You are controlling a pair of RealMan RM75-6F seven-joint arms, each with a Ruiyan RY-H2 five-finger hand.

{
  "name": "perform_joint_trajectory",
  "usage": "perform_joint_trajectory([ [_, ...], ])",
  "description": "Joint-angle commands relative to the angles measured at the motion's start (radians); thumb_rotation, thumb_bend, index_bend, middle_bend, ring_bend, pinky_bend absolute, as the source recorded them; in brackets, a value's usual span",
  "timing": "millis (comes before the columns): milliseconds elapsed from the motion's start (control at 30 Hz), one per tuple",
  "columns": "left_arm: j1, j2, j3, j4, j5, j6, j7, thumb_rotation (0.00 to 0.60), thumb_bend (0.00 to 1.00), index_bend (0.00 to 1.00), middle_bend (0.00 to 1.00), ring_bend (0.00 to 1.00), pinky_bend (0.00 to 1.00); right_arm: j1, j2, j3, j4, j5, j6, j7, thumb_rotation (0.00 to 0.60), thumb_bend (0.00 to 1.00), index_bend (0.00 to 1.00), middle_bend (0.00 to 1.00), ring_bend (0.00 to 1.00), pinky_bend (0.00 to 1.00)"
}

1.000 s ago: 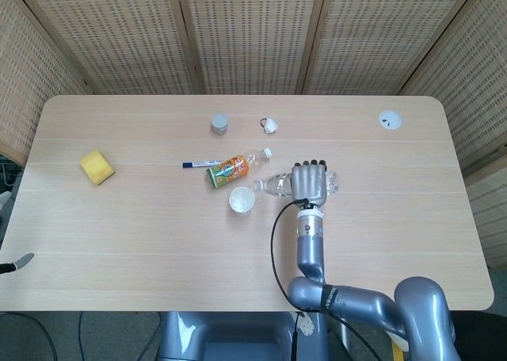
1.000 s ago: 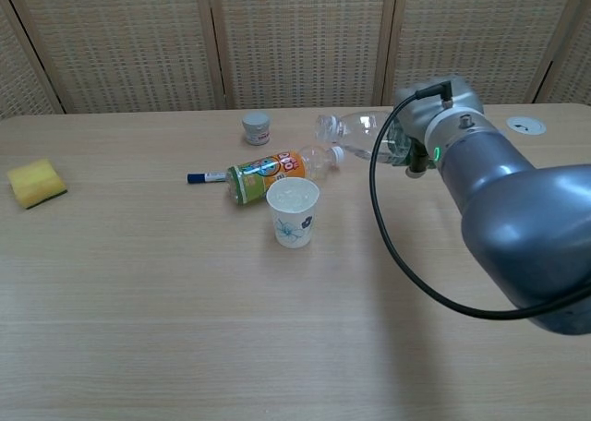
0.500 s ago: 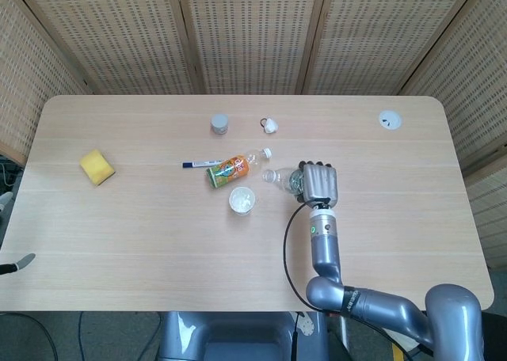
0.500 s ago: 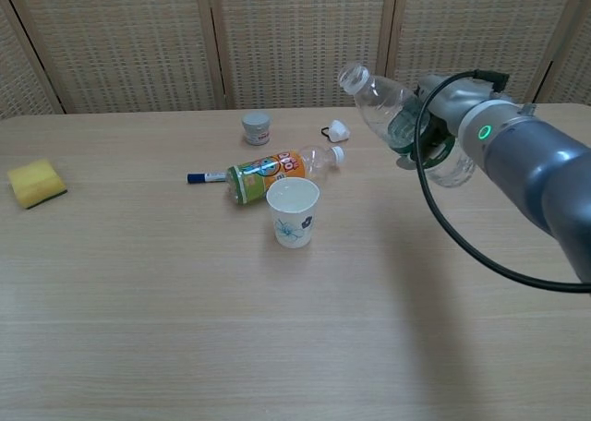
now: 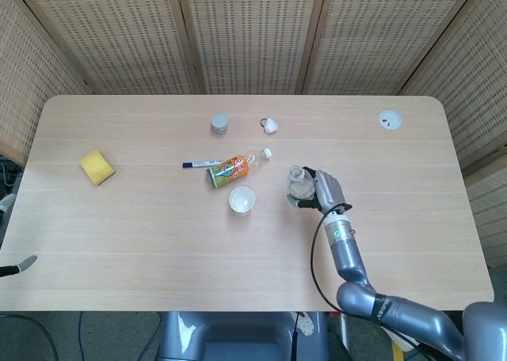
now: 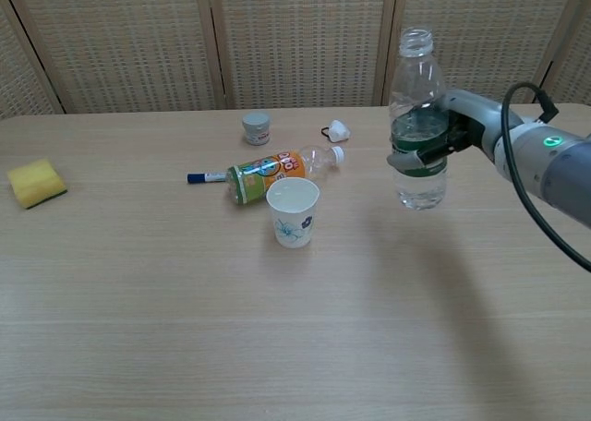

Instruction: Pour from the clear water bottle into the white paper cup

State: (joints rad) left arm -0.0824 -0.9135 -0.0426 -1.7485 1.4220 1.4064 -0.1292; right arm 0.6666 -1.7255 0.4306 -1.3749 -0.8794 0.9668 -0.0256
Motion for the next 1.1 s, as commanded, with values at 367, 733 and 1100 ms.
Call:
perform_joint_trajectory([
  [367,-0.006,-0.009,-0.001,-0.001,-0.010,-0.011,0.024,0.600,0.04,0.00,0.00,0.00,0.00,-0.063,-0.104,-0.110,0.302,-0.315,-0.038,0.439,0.600,0.69,0.58,0.68,0.63,0.41],
  [733,-0.007,-0.017,0.000,0.002,-0.013,-0.012,0.033,0.600,0.04,0.00,0.00,0.00,0.00,-0.058,-0.141,-0.151,0.408,-0.375,-0.055,0.564,0.600,0.18,0.55,0.46,0.34,0.26],
  [1100,-0.009,-0.022,0.000,0.004,-0.015,-0.014,0.043,0.600,0.04,0.00,0.00,0.00,0.00,-0.052,-0.109,-0.181,0.412,-0.401,-0.116,0.631,0.600,0.00,0.15,0.14,0.04,0.12],
])
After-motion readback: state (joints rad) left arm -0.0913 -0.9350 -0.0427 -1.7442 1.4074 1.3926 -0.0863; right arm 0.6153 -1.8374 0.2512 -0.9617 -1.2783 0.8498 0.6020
